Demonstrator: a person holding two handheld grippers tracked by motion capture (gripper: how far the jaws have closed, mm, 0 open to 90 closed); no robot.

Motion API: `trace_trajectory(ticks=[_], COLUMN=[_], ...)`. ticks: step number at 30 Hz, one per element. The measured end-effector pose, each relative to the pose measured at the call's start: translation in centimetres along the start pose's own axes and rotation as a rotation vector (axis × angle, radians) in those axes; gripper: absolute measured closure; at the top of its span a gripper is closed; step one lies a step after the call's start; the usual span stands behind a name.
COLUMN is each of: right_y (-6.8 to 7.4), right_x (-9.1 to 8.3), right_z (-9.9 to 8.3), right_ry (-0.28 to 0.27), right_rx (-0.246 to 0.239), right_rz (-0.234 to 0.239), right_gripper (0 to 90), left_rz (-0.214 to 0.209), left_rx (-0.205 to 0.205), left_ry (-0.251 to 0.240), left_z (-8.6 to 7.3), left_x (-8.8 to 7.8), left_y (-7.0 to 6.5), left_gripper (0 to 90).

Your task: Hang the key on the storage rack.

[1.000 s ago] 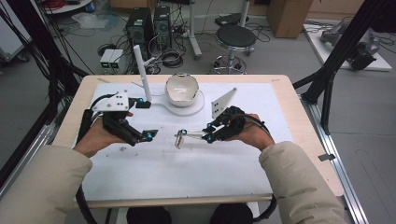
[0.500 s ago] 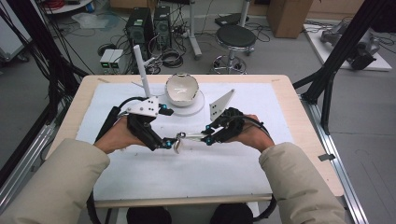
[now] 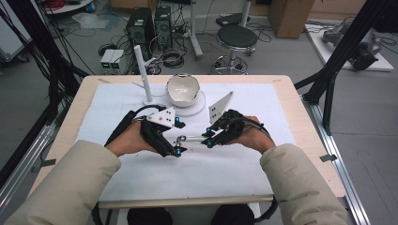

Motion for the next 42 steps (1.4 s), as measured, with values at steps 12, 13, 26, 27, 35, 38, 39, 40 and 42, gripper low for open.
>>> trace_trajectory(ticks=[12, 13, 26, 27, 35, 38, 39, 40, 42], right_y=[0.1, 0.1, 0.0, 0.0, -0.1, 0.0, -0.1, -0.2, -0.9], right_x=[0.5, 0.6, 0.8, 0.8, 0.6, 0.6, 0.5, 0.5, 0.2], right_z=[0.0, 0.1, 0.1, 0.2, 0.2, 0.3, 0.5, 0.6, 0.8], right_ry=[0.020, 0.018, 0.025, 0.024, 0.012, -0.013, -0.041, -0.065, -0.111], right_rx=[-0.004, -0.007, -0.006, -0.018, -0.022, -0.058, -0.068, -0.058, -0.029], right_rz=[0.010, 0.014, 0.013, 0.011, 0.006, 0.006, -0.011, -0.016, -0.092], right_gripper=[74.2, 74.2, 74.1, 74.1, 73.6, 60.7, 50.6, 39.9, 11.8], left_rz=[-0.027, -0.025, -0.031, -0.033, -0.023, -0.013, -0.012, -0.009, -0.002], left_rx=[0.023, 0.025, 0.051, 0.053, 0.043, 0.055, 0.046, 0.044, 0.031], left_ry=[0.054, 0.057, 0.090, 0.093, 0.075, 0.075, 0.067, 0.065, 0.057], left_z=[-0.5, -0.5, -0.7, -0.8, -0.5, -0.4, -0.4, -0.3, -0.2], left_x=[0.3, 0.4, 0.5, 0.5, 0.3, 0.1, 0.1, 0.1, 0.0], left_y=[-0.5, -0.5, -0.6, -0.6, -0.3, -0.3, -0.3, -0.2, -0.1], left_gripper=[46.0, 48.0, 73.8, 73.9, 74.2, 74.2, 74.2, 74.2, 74.2])
Point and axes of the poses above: each handheld gripper's, and its own axes: x roughly forward along the jaws, z roughly out of its top, y roughly to its left, the point moved 10 cm from there along x, roughly forward along the jaws, and after that the axes turned 9 degrees about z, right-handed, at the moved point
